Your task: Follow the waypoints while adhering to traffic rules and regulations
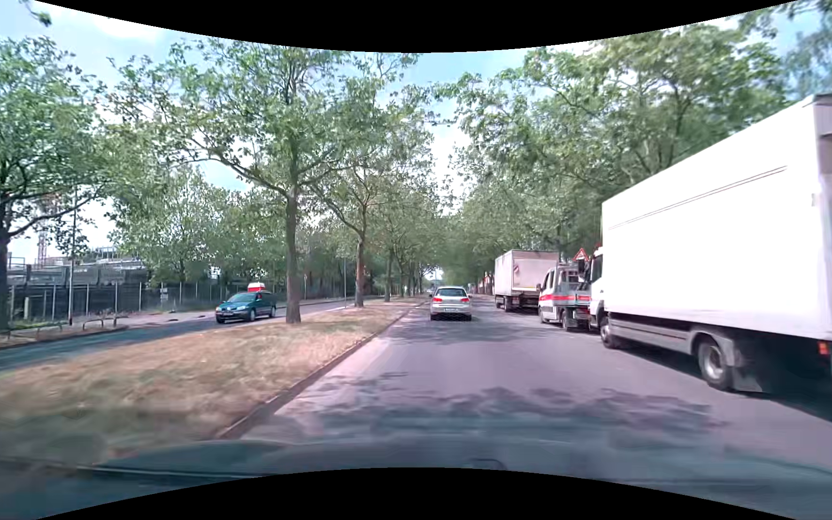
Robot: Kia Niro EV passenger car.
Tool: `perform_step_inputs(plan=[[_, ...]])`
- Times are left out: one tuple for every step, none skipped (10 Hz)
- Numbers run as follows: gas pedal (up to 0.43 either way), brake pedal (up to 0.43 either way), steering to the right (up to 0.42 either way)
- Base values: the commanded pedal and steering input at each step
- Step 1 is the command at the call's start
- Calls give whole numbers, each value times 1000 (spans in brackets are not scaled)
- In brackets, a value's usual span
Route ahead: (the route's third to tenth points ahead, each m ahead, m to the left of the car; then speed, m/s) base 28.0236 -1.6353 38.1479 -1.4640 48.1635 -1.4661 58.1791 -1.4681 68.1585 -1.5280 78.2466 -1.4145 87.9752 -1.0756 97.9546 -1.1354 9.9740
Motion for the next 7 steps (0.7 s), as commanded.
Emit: perform_step_inputs(plan=[[130, 0, -5], [130, 0, -5], [130, 0, -5], [138, 0, -5], [138, 0, -5], [138, 0, -5], [138, 0, -4]])
